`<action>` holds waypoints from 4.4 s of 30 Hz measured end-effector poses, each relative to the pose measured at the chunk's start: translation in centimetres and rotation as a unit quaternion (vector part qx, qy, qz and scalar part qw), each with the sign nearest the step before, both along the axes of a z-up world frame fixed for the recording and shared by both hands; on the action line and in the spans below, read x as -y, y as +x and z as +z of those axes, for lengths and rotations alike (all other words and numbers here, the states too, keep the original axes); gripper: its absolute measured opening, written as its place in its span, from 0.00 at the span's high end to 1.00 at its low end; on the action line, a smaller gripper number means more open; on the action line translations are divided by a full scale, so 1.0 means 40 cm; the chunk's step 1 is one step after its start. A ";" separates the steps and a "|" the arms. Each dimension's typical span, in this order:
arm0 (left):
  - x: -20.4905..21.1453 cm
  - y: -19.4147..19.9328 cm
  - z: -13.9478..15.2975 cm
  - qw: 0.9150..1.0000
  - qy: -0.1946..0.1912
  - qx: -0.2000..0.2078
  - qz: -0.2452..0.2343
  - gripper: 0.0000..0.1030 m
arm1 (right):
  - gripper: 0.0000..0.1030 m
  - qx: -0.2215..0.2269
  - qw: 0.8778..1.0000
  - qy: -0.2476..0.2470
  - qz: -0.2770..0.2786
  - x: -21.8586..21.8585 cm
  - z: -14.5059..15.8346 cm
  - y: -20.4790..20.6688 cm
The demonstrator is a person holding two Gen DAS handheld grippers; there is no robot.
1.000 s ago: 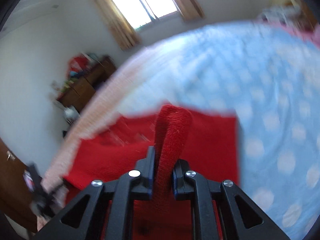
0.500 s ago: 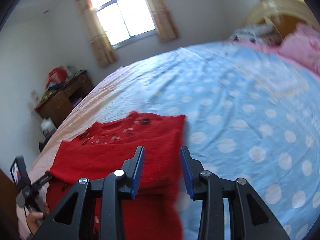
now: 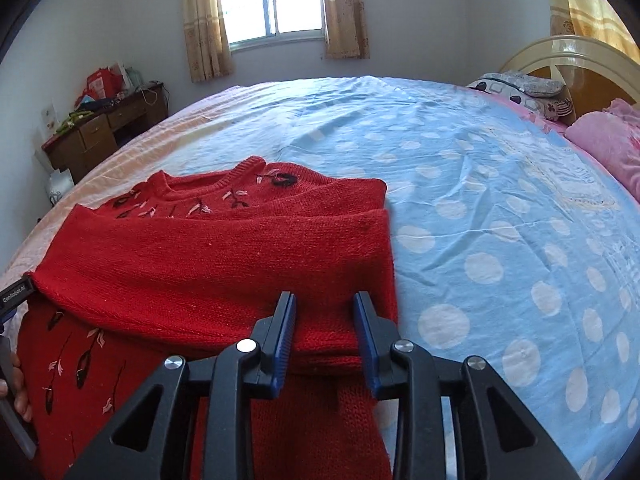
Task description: Fold small clothes
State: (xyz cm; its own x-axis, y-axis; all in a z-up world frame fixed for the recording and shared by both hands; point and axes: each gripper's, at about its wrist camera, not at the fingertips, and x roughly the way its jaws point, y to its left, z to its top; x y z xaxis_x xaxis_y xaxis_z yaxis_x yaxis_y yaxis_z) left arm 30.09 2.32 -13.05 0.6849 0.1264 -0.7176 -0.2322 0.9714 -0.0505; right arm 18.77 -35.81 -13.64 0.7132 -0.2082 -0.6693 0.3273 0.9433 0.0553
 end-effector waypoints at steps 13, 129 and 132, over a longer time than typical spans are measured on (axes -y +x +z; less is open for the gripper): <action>-0.035 -0.237 0.003 0.989 -0.010 -0.004 -0.150 0.00 | 0.68 0.091 0.995 0.031 -0.001 -0.003 0.167 -0.237; 0.001 -0.146 0.033 0.925 -0.118 -0.020 -0.360 0.47 | 0.39 0.062 0.959 0.272 0.056 0.065 0.084 -0.324; -0.008 -0.157 0.031 0.923 -0.132 -0.028 -0.360 0.81 | 0.39 0.061 0.961 0.266 0.050 0.067 0.083 -0.324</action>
